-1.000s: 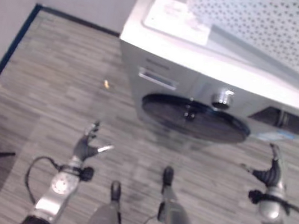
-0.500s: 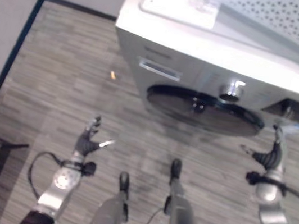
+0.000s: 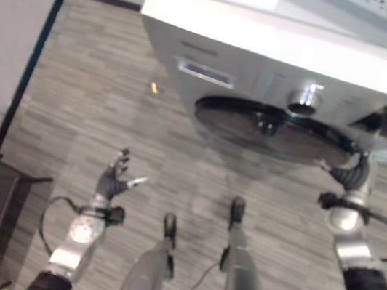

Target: Grab the laundry basket,head to the washer,open it,put in the laundry and shut it.

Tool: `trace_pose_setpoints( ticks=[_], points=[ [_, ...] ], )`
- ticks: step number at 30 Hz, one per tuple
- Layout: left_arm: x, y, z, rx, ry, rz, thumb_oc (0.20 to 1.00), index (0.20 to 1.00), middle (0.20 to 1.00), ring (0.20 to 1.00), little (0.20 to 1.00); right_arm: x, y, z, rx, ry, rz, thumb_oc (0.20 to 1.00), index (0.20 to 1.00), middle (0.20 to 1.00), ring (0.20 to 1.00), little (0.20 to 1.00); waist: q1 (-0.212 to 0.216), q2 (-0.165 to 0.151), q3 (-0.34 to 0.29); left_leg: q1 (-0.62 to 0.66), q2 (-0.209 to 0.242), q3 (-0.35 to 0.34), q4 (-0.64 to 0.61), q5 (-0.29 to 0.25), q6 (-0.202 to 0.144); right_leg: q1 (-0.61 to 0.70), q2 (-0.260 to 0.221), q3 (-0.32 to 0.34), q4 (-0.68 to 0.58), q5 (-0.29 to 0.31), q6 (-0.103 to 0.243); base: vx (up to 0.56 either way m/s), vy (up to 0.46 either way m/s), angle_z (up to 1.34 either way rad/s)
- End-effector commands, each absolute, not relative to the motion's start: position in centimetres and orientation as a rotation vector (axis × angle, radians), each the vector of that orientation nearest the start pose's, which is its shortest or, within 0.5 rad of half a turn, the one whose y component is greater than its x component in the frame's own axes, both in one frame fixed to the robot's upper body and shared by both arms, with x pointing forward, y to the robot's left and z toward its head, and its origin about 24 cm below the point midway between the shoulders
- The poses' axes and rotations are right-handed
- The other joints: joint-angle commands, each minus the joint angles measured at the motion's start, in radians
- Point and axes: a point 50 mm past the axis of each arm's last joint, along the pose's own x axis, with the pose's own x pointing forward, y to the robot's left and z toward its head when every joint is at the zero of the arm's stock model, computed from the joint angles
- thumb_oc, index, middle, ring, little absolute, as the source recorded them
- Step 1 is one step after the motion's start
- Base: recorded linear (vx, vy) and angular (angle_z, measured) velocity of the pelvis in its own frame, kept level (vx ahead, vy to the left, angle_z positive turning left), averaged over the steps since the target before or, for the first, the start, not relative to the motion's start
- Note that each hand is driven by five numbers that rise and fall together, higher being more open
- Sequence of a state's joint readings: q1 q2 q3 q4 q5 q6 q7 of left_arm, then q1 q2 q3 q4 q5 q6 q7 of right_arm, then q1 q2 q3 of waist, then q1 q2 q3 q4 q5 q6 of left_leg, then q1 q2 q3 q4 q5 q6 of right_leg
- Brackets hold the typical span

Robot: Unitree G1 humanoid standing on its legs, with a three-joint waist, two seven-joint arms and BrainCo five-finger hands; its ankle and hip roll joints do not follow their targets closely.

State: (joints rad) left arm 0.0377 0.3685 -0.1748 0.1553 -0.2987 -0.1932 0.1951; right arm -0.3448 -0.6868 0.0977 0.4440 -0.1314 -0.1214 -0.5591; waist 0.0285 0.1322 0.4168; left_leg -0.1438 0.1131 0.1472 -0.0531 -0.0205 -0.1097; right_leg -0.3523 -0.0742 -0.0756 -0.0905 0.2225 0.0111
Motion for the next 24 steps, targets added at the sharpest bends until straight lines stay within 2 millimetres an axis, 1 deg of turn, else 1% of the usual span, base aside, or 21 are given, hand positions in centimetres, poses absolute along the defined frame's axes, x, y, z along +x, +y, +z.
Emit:
trace_pose_setpoints(
  ticks=[1, 3, 7, 8, 10, 11, 12, 13, 14, 15, 17, 18, 19, 20, 21, 22, 24],
  points=[
    [24.8, 18.6, 3.9, 0.059, -0.080, 0.003, 1.000, 1.000, 1.000, 1.000, 1.000, 33.4, -29.4, 17.3, -0.820, -0.387, -0.494, 1.000, 1.000, 1.000, 1.000, 1.000, 0.061, 0.008, -0.039, -0.130, 0.053, -0.080, -0.034, 0.143, -0.011, 0.060, -0.043, -0.066, 0.011, -0.148, 0.084, 0.00, 0.000, 0.00],
    [24.8, 18.5, 3.8, 0.048, -0.077, -0.005, 1.000, 1.000, 1.000, 1.000, 1.000, 34.0, -29.8, 17.6, -0.839, -0.363, -0.486, 1.000, 1.000, 1.000, 1.000, 1.000, 0.069, 0.009, -0.037, -0.137, 0.055, -0.082, -0.034, 0.147, -0.014, 0.056, -0.041, -0.068, 0.010, -0.148, 0.083, 0.00, 0.000, 0.00],
    [24.9, 18.6, 3.9, 0.042, -0.082, -0.003, 1.000, 1.000, 1.000, 1.000, 1.000, 34.4, -29.8, 17.8, -0.836, -0.346, -0.472, 1.000, 1.000, 1.000, 1.000, 1.000, 0.073, 0.009, -0.034, -0.140, 0.058, -0.082, -0.034, 0.149, -0.015, 0.052, -0.039, -0.069, 0.011, -0.148, 0.082, 0.00, -0.020, -0.09],
    [24.8, 18.5, 4.0, 0.039, -0.083, -0.012, 1.000, 1.000, 1.000, 1.000, 1.000, 34.8, -30.0, 17.7, -0.834, -0.318, -0.460, 1.000, 1.000, 1.000, 1.000, 1.000, 0.079, 0.009, -0.030, -0.141, 0.059, -0.084, -0.034, 0.150, -0.016, 0.052, -0.037, -0.069, 0.011, -0.148, 0.081, 0.00, -0.026, -0.13],
    [24.9, 18.4, 4.1, 0.039, -0.085, -0.022, 1.000, 1.000, 1.000, 1.000, 1.000, 35.2, -29.5, 17.0, -0.831, -0.284, -0.420, 1.000, 1.000, 1.000, 1.000, 1.000, 0.084, 0.008, -0.029, -0.145, 0.059, -0.086, -0.034, 0.152, -0.017, 0.049, -0.036, -0.071, 0.011, -0.148, 0.080, 0.00, -0.028, -0.10],
    [24.9, 18.4, 4.2, 0.041, -0.091, -0.023, 1.000, 1.000, 1.000, 1.000, 1.000, 35.5, -29.0, 16.7, -0.824, -0.276, -0.389, 1.000, 1.000, 1.000, 1.000, 1.000, 0.086, 0.009, -0.027, -0.147, 0.059, -0.086, -0.034, 0.152, -0.017, 0.049, -0.037, -0.072, 0.012, -0.147, 0.080, -0.01, -0.022, -0.04],
    [25.1, 18.4, 4.4, 0.045, -0.098, -0.026, 1.000, 1.000, 1.000, 1.000, 1.000, 35.8, -28.1, 15.5, -0.798, -0.239, -0.327, 1.000, 1.000, 1.000, 1.000, 1.000, 0.090, 0.013, -0.024, -0.150, 0.058, -0.089, -0.034, 0.153, -0.018, 0.044, -0.038, -0.073, 0.012, -0.147, 0.080, 0.00, 0.000, 0.00],
    [25.1, 18.5, 4.4, 0.045, -0.098, -0.025, 1.000, 1.000, 1.000, 1.000, 1.000, 35.8, -28.1, 15.5, -0.797, -0.239, -0.326, 1.000, 1.000, 1.000, 1.000, 1.000, 0.090, 0.013, -0.024, -0.151, 0.058, -0.089, -0.034, 0.153, -0.018, 0.044, -0.038, -0.074, 0.012, -0.147, 0.080, 0.00, 0.000, 0.00],
    [25.2, 18.5, 4.5, 0.049, -0.103, -0.027, 1.000, 1.000, 1.000, 1.000, 1.000, 36.0, -27.7, 14.9, -0.772, -0.220, -0.302, 1.000, 1.000, 1.000, 1.000, 1.000, 0.094, 0.016, -0.022, -0.154, 0.058, -0.091, -0.034, 0.155, -0.020, 0.040, -0.039, -0.075, 0.013, -0.146, 0.080, 0.00, 0.000, 0.00],
    [25.4, 18.5, 4.9, 0.051, -0.122, -0.029, 1.000, 1.000, 1.000, 1.000, 1.000, 36.5, -26.6, 14.1, -0.737, -0.191, -0.241, 1.000, 1.000, 1.000, 1.000, 1.000, 0.103, 0.020, -0.016, -0.159, 0.056, -0.093, -0.034, 0.156, -0.022, 0.036, -0.041, -0.076, 0.013, -0.146, 0.080, -0.02, -0.016, -0.03],
    [25.5, 18.5, 5.2, 0.058, -0.132, -0.032, 1.000, 1.000, 1.000, 1.000, 1.000, 36.8, -25.4, 13.2, -0.723, -0.164, -0.173, 1.000, 1.000, 1.000, 1.000, 1.000, 0.111, 0.026, -0.010, -0.161, 0.055, -0.096, -0.034, 0.155, -0.025, 0.035, -0.041, -0.077, 0.014, -0.149, 0.081, 0.00, 0.000, 0.00],
    [25.5, 18.5, 5.2, 0.058, -0.133, -0.032, 1.000, 1.000, 1.000, 1.000, 1.000, 36.8, -25.3, 13.2, -0.723, -0.165, -0.173, 1.000, 1.000, 1.000, 1.000, 1.000, 0.110, 0.025, -0.011, -0.166, 0.054, -0.097, -0.034, 0.159, -0.024, 0.031, -0.042, -0.078, 0.013, -0.145, 0.080, 0.00, 0.000, 0.00],
    [25.7, 18.5, 5.3, 0.065, -0.139, -0.035, 1.000, 1.000, 1.000, 1.000, 1.000, 37.0, -24.2, 12.7, -0.695, -0.155, -0.121, 1.000, 1.000, 1.000, 1.000, 1.000, 0.119, 0.029, -0.007, -0.172, 0.053, -0.100, -0.034, 0.162, -0.026, 0.028, -0.043, -0.078, 0.013, -0.145, 0.081, 0.00, 0.000, 0.00],
    [25.8, 18.4, 5.4, 0.066, -0.143, -0.036, 1.000, 1.000, 1.000, 1.000, 1.000, 37.2, -23.6, 12.4, -0.683, -0.146, -0.094, 1.000, 1.000, 1.000, 1.000, 1.000, 0.123, 0.032, -0.004, -0.170, 0.054, -0.101, -0.034, 0.159, -0.027, 0.028, -0.044, -0.079, 0.014, -0.148, 0.081, 0.00, 0.000, 0.00],
    [25.8, 18.4, 5.4, 0.066, -0.144, -0.035, 1.000, 1.000, 1.000, 1.000, 1.000, 37.2, -23.6, 12.5, -0.683, -0.147, -0.094, 1.000, 1.000, 1.000, 1.000, 1.000, 0.122, 0.032, -0.004, -0.174, 0.053, -0.102, -0.034, 0.163, -0.027, 0.025, -0.044, -0.080, 0.013, -0.145, 0.081, -0.02, -0.013, -0.05],
    [26.0, 18.2, 5.5, 0.068, -0.148, -0.039, 1.000, 1.000, 1.000, 1.000, 1.000, 37.4, -22.4, 11.9, -0.664, -0.138, -0.042, 1.000, 1.000, 1.000, 1.000, 1.000, 0.129, 0.035, -0.002, -0.179, 0.053, -0.103, -0.034, 0.165, -0.029, 0.026, -0.046, -0.084, 0.012, -0.146, 0.081, -0.02, -0.008, -0.06],
    [26.1, 18.1, 5.6, 0.071, -0.157, -0.045, 1.000, 1.000, 1.000, 1.000, 1.000, 37.5, -21.0, 11.6, -0.640, -0.135, 0.015, 1.000, 1.000, 1.000, 1.000, 1.000, 0.136, 0.040, 0.003, -0.182, 0.053, -0.105, -0.034, 0.167, -0.030, 0.023, -0.047, -0.087, 0.012, -0.146, 0.082, -0.02, -0.004, -0.04]
  ],
)
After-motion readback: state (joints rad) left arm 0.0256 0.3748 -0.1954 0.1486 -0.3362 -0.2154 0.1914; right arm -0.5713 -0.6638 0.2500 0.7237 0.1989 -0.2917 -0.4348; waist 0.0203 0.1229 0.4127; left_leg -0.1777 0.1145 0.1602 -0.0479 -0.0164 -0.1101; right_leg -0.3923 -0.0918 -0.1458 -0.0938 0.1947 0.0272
